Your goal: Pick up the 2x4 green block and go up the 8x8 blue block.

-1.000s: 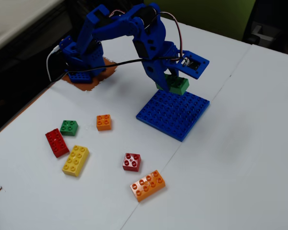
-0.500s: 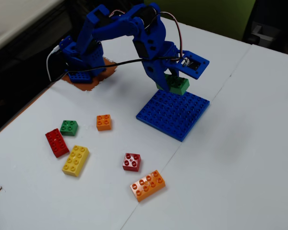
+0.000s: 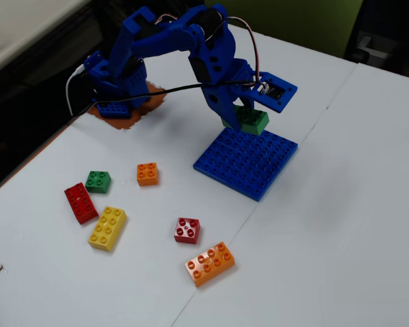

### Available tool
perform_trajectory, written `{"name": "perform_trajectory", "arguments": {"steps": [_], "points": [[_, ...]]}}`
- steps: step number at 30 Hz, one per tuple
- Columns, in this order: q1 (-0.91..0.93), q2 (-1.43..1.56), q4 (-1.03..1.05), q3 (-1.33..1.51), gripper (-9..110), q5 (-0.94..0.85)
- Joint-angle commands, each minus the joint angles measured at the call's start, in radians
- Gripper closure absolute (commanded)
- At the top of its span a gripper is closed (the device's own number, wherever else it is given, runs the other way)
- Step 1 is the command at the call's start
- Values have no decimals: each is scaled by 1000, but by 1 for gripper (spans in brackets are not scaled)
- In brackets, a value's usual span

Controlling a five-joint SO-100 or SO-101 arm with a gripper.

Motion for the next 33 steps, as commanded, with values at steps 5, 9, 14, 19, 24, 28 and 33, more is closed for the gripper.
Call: {"name": "perform_trajectory", "arguments": {"steps": [5, 9, 14, 19, 24, 28, 33], "points": [[14, 12, -3, -41, 101, -5], [14, 9, -2, -43, 101, -5], [15, 9, 0, -43, 101, -5], [15, 9, 2, -43, 101, -6], [18, 11, 2, -43, 101, -9], [18, 11, 3, -43, 101, -9], [17, 12, 5, -43, 101, -9]]}}
